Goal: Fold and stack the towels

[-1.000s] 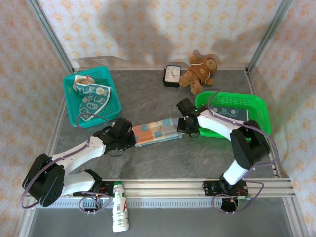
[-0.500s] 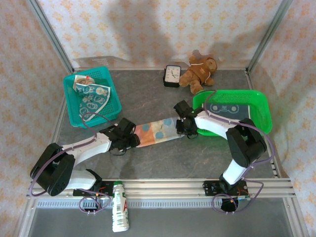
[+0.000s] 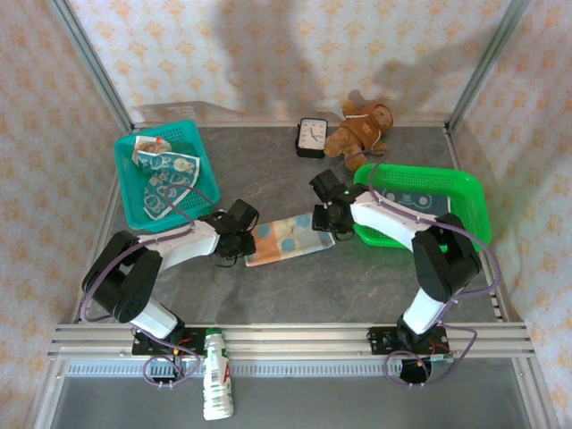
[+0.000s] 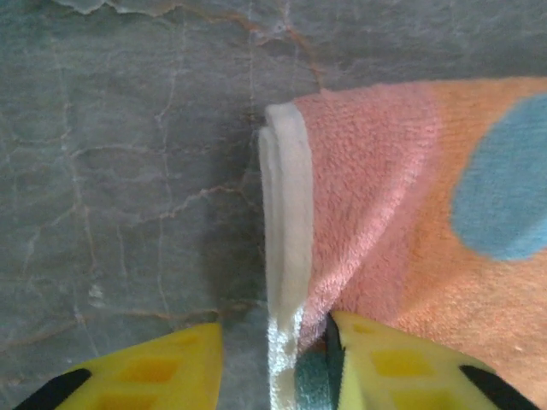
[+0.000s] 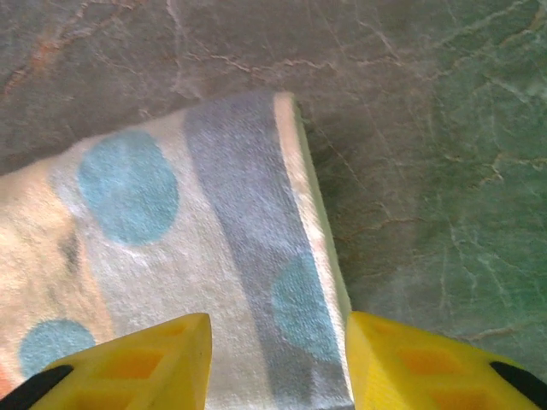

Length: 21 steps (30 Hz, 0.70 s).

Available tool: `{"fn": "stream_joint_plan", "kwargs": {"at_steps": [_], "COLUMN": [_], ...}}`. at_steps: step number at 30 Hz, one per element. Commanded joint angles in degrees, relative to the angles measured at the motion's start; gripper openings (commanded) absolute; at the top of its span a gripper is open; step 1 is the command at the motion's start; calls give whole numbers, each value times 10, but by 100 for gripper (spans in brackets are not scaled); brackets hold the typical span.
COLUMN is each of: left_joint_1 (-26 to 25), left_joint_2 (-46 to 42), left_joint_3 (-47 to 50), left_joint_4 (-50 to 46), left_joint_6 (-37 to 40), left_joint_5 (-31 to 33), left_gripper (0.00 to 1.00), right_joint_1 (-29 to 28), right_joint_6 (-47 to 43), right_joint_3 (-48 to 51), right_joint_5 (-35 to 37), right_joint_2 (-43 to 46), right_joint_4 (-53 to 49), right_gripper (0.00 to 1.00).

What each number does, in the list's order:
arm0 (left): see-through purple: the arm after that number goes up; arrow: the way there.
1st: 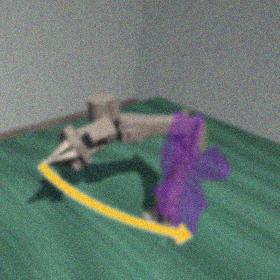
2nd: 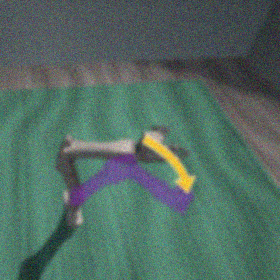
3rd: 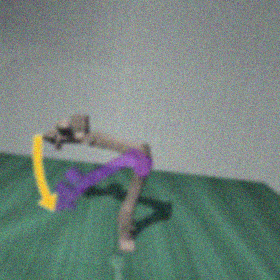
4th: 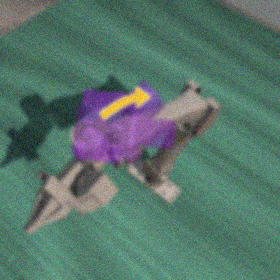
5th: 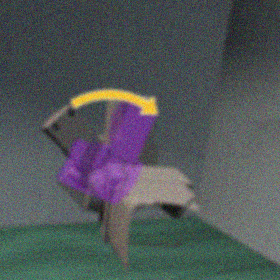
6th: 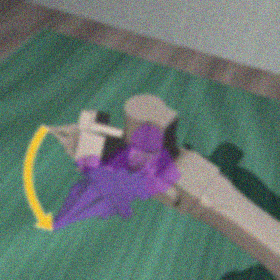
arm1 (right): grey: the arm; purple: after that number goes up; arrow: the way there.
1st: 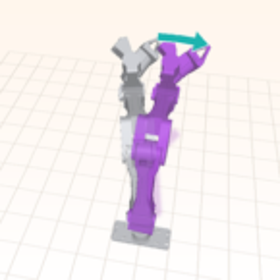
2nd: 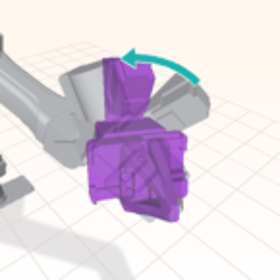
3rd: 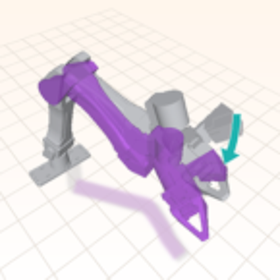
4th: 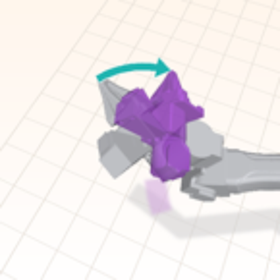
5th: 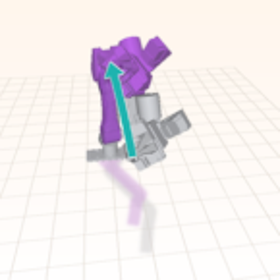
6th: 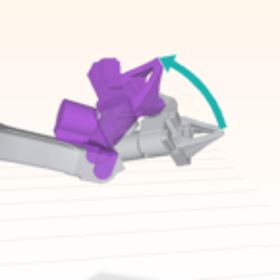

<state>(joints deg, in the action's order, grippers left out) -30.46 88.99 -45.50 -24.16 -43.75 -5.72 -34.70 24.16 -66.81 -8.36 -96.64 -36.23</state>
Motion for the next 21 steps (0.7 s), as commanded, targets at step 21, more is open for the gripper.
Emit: {"fn": "stream_joint_plan", "kwargs": {"at_steps": [21], "left_joint_1": [70], "left_joint_2": [-57], "left_joint_3": [54], "left_joint_4": [-59], "left_joint_6": [53], "left_joint_5": [7], "left_gripper": [21], "right_joint_1": [-69], "right_joint_6": [60], "right_joint_3": [15], "right_joint_5": [-38], "right_joint_2": [-80], "right_joint_4": [136], "right_gripper": [53]}}
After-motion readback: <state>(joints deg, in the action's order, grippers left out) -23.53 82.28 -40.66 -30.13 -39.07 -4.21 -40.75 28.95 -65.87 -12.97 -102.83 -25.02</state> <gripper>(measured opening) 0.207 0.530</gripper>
